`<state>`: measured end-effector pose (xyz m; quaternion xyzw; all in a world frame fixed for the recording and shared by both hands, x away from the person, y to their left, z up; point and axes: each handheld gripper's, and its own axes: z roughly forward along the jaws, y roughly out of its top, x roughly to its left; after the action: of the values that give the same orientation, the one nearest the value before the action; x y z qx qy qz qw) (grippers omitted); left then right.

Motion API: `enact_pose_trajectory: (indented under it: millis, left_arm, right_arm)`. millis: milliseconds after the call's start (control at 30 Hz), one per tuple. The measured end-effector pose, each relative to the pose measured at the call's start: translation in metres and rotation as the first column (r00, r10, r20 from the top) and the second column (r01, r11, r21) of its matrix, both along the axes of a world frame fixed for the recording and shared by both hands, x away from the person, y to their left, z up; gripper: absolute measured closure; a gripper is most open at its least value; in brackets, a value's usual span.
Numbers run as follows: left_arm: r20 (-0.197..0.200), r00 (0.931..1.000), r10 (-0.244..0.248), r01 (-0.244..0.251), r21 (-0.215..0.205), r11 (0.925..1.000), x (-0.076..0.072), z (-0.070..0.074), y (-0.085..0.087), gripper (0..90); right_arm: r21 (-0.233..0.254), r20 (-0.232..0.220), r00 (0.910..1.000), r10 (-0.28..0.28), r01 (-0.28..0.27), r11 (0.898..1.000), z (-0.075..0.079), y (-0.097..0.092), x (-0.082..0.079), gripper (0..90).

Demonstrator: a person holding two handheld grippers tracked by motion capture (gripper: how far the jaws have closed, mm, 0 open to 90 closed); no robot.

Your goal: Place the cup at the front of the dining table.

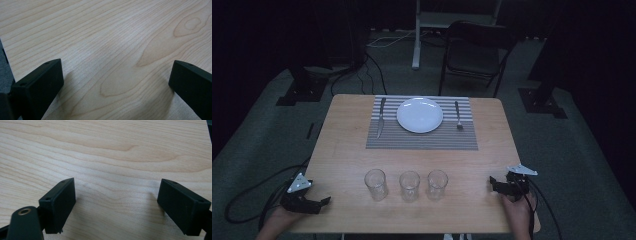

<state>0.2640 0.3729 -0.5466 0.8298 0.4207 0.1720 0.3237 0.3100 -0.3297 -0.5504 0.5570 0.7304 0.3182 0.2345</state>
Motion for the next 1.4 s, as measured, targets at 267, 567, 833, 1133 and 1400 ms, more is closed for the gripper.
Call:
enact_pose_trajectory:
  millis: [267, 567, 833, 1133, 1400]
  left_arm:
    - [-0.002, 0.9999, -0.012, 0.012, 0.002, 0.9999, 0.0, 0.0, 0.001, 0.1]
    - [0.001, 0.9987, -0.05, 0.05, 0.002, 0.9987, 0.002, 0.001, -0.001, 3.4]
    - [-0.019, 0.9963, -0.084, 0.083, -0.023, 0.9963, 0.001, 0.004, -0.004, 4.6]
    - [-0.022, 0.9921, -0.123, 0.122, -0.047, 0.9914, -0.002, 0.014, -0.013, 5.5]
    - [0.018, 0.9863, -0.164, 0.165, -0.055, 0.9848, -0.006, 0.028, -0.024, 5.5]
  right_arm:
    - [0.0, 0.0, 1.0, -0.001, 0.001, 1.0, 0.0, 0.0, 0.0, 14.7]
    - [0.0, 0.0, 1.0, -0.001, 0.001, 1.0, 0.0, 0.0, 0.0, 14.7]
    - [0.0, 0.0, 1.0, -0.001, 0.001, 1.0, 0.0, 0.0, 0.0, 14.7]
    - [0.0, 0.0, 1.0, -0.001, 0.001, 1.0, 0.0, 0.0, 0.0, 14.7]
    - [-0.001, 0.0, 1.0, -0.001, 0.001, 1.0, 0.0, 0.0, 0.0, 14.8]
